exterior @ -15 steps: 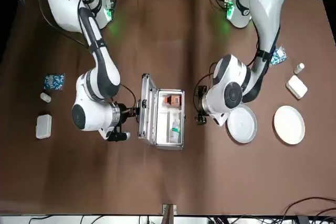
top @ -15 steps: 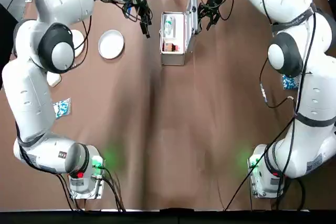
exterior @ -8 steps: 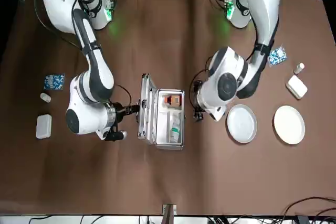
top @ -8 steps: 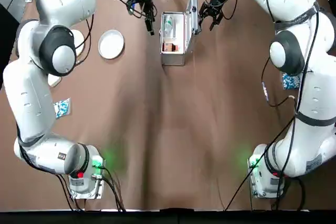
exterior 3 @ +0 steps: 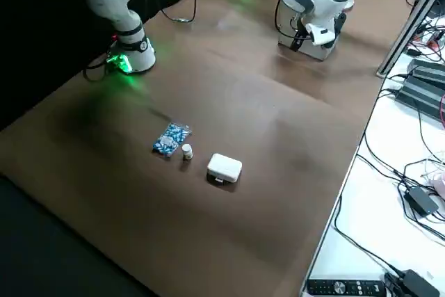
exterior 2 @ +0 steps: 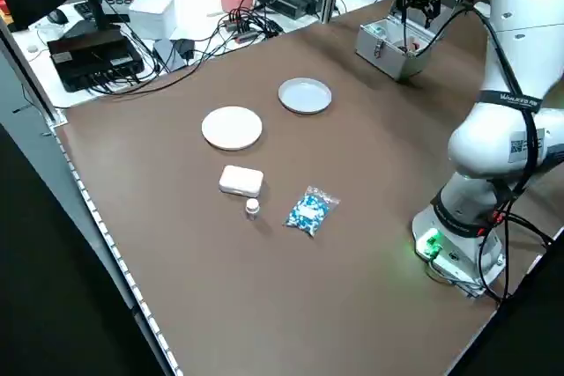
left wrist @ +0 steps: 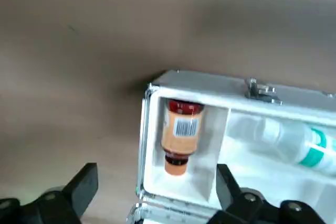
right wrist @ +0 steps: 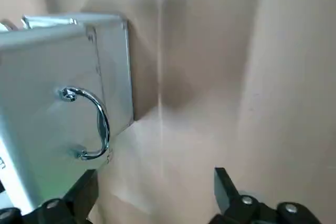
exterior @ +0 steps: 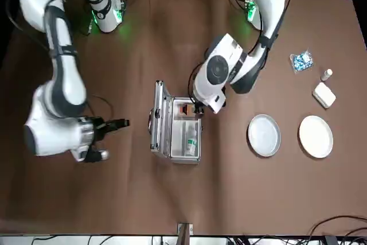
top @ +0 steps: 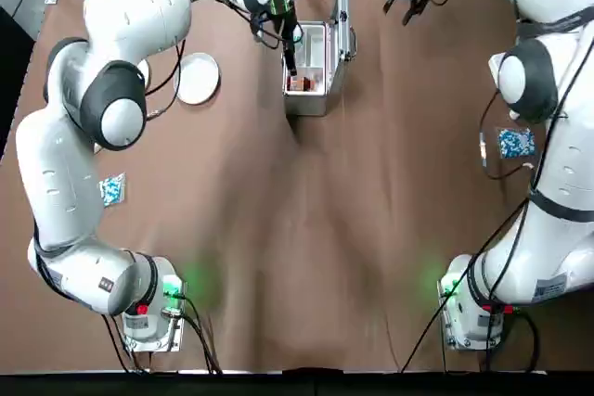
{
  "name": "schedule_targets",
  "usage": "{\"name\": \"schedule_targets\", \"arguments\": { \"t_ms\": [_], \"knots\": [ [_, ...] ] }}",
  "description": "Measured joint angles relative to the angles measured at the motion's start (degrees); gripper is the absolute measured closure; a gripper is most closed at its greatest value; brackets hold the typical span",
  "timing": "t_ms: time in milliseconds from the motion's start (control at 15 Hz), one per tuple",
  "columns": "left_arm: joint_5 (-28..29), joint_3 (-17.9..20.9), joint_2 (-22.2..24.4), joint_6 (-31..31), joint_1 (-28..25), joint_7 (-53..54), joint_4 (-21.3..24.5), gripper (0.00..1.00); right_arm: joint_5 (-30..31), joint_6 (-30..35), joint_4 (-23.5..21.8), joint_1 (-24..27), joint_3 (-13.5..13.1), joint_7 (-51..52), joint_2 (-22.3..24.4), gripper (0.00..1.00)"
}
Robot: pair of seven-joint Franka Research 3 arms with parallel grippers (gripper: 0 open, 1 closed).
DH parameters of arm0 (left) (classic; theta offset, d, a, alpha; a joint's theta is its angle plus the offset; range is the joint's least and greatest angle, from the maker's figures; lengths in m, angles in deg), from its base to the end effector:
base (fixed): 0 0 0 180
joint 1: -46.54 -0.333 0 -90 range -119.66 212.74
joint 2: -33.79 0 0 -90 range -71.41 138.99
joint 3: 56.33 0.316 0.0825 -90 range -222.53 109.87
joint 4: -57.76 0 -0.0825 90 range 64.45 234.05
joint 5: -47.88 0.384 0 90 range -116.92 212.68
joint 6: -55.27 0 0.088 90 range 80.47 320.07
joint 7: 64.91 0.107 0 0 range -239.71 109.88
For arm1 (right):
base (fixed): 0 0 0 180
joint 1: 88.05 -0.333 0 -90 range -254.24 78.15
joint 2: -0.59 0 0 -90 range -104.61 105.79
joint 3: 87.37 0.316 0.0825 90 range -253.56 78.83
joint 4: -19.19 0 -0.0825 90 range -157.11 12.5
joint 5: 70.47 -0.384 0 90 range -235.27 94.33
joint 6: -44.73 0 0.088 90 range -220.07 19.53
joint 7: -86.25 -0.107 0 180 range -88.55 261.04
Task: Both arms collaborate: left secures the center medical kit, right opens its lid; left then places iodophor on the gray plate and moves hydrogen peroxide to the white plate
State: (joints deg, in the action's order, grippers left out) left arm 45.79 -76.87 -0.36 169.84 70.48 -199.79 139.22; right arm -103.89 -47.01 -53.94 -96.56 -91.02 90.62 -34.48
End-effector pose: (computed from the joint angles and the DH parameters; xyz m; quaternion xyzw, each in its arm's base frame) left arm 0.5400 -0.4655 0.3693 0.6734 0.7302 -0.1152 0.0092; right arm 0.6901 0.1265 0.3900 -0.9539 -0.0302 0.1384 0.2644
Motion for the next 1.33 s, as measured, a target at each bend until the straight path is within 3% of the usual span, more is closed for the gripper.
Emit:
{"name": "schedule_targets", "arguments": {
  "t_ms": [133, 600, 667, 800, 867, 1067, 1200, 1333],
  "knots": [
    [1.20, 0.14, -0.51, 2.62, 0.84, -0.22, -0.27, 0.03, 0.93, 0.08, 0.02, 2.36, -0.19, 0.30, 1.33, 0.02],
    [3.34, 0.37, -3.79, 11.41, 1.83, -0.16, -0.41, 0.16, 14.17, 0.08, 0.54, 8.79, -0.60, 1.72, 6.15, 0.02],
    [3.55, 0.39, -4.29, 12.42, 2.32, -0.16, -0.41, 0.24, 16.41, 0.11, 0.56, 9.23, -0.61, 1.99, 7.20, 0.02],
    [3.76, 0.45, -5.09, 13.40, 3.00, -0.19, -0.43, 0.27, 20.27, 0.13, 0.56, 9.32, -0.52, 2.09, 9.08, 0.02],
    [3.78, 0.47, -5.37, 13.52, 3.12, -0.19, -0.43, 0.34, 21.39, 0.13, 0.56, 9.27, -0.43, 2.09, 9.68, 0.02],
    [3.89, 0.47, -5.94, 13.52, 3.24, -0.20, -0.44, 0.37, 22.42, -0.07, 0.57, 9.26, -0.42, 2.09, 11.12, 0.02],
    [4.19, 0.47, -6.33, 13.53, 3.36, -0.34, -0.45, 0.45, 22.97, -0.15, 0.62, 9.27, -0.49, 2.09, 12.40, 0.02],
    [4.93, 0.48, -6.88, 13.73, 3.53, -0.62, -0.45, 0.45, 26.53, -0.30, 0.74, 9.27, -0.57, 2.09, 14.48, 0.02]
  ]
}}
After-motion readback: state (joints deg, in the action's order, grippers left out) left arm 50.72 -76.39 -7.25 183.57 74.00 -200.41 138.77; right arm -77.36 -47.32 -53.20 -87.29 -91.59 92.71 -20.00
